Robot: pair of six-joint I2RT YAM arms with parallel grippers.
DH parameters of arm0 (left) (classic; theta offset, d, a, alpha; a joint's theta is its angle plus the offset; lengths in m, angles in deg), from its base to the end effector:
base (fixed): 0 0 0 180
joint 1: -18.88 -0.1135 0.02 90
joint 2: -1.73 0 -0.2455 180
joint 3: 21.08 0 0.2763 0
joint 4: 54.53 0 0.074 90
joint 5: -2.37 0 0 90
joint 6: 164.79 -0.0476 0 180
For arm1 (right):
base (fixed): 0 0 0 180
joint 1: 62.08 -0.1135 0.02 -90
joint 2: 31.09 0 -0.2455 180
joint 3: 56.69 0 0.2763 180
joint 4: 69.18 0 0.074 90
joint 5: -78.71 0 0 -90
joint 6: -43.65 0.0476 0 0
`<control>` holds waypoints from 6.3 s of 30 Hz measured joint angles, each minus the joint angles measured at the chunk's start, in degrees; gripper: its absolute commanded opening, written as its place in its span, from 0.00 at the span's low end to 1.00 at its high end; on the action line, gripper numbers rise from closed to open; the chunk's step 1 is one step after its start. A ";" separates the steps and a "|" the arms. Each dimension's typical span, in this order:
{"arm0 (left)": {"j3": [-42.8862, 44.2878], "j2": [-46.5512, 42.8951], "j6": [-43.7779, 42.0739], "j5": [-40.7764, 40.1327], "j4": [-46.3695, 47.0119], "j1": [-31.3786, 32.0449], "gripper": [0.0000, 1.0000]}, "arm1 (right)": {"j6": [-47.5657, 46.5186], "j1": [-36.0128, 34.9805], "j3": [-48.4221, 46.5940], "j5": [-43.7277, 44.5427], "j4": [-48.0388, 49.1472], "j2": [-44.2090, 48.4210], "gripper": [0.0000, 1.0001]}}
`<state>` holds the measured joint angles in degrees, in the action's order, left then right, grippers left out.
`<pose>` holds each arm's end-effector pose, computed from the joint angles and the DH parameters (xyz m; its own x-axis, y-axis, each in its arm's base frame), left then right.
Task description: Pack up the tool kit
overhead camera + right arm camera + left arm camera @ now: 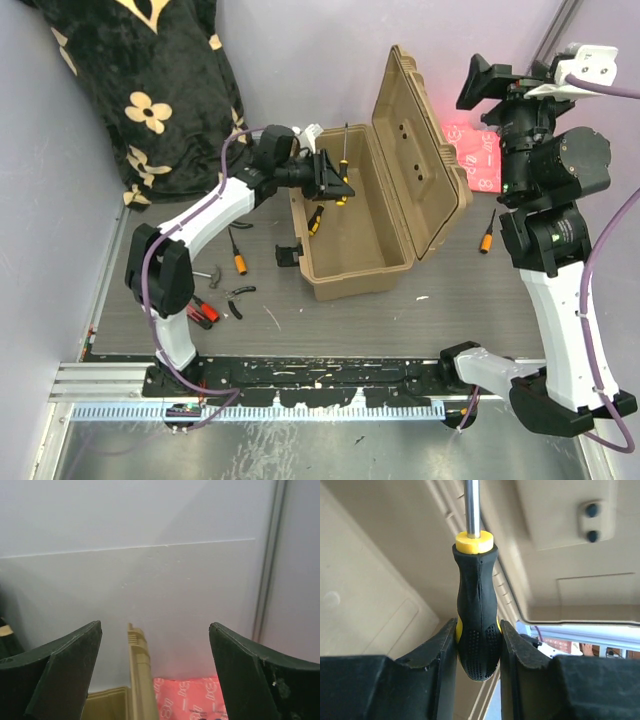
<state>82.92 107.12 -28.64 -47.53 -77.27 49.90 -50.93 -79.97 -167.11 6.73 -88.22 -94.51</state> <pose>0.3802 -0.2644 0.2984 -0.8903 -0.1083 -0.4423 0.3694 0.3962 -0.8406 0.1986 0.0486 0.5910 0.4473 0.0646 -0.8920 0.0036 0.9972 0.0740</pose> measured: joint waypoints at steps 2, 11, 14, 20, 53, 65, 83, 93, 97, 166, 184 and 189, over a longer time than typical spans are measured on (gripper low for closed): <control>0.98 1.27 -1.57 -0.57 -4.24 0.39 0.00 | -1.22 0.00 0.00 2.64 -1.14 -0.13 0.93; 8.50 9.33 -11.76 -8.02 -23.89 3.61 0.04 | -1.95 0.00 -11.39 10.93 -14.93 -8.98 0.93; 9.62 10.64 -14.34 -10.38 -27.56 4.31 0.11 | -1.27 0.07 -13.22 11.61 -18.58 -10.49 0.93; 12.44 14.40 -18.43 -13.88 -31.61 5.16 0.22 | -0.39 0.11 -13.49 11.76 -22.21 -10.43 0.92; 28.98 19.69 -25.00 -22.34 -33.51 6.40 0.61 | 0.31 5.75 -32.70 7.13 -28.83 -20.74 0.94; 27.89 3.04 -26.62 -21.81 -27.71 6.40 0.67 | 10.78 35.28 -21.94 -10.84 -35.28 -39.34 0.89; 16.09 -3.45 -27.28 -20.41 -25.49 5.97 0.72 | 9.14 39.80 9.09 -12.09 -38.12 -40.54 0.81; 11.08 -9.97 -27.30 -19.43 -23.26 5.97 0.72 | 8.96 39.80 9.18 -12.96 -35.82 -47.43 0.77; 10.78 -10.12 -27.30 -19.28 -23.08 5.88 0.72 | 8.76 39.80 9.18 -13.25 -35.71 -50.64 0.74; 15.06 -5.31 -21.18 -3.69 -9.66 -0.79 0.73 | 32.85 26.36 2.54 -54.99 1.49 -12.41 0.01; 11.37 -5.38 -14.47 2.91 9.14 -0.83 0.65 | 31.04 3.78 3.54 -55.28 0.70 -15.78 0.01; 7.69 -6.67 -13.75 2.67 15.08 -0.83 0.59 | 30.16 2.03 3.78 -54.27 -0.02 -16.76 0.01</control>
<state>90.61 100.45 -42.38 -44.87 -62.19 49.07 -20.76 -77.94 -163.33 -47.54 -88.24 -111.27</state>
